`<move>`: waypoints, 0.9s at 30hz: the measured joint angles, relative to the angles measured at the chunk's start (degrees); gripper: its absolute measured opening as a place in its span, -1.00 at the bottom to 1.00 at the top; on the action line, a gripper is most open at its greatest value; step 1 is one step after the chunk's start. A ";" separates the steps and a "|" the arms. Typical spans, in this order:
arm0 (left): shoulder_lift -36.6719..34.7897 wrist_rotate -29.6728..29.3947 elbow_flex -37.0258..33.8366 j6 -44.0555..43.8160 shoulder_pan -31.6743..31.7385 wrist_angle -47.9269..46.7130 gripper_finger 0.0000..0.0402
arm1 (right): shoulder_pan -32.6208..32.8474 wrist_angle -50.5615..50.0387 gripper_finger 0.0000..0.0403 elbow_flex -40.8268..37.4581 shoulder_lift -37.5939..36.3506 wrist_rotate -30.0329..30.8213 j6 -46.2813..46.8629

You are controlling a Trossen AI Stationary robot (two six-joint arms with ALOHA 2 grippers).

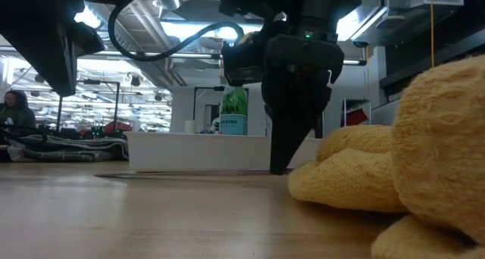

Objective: Sort silverware
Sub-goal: Put the table knife in the silverware tray

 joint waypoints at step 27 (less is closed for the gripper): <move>9.63 -3.64 -0.02 16.37 5.81 22.17 -0.98 | -0.07 0.08 -0.63 0.15 -0.25 -0.87 -0.02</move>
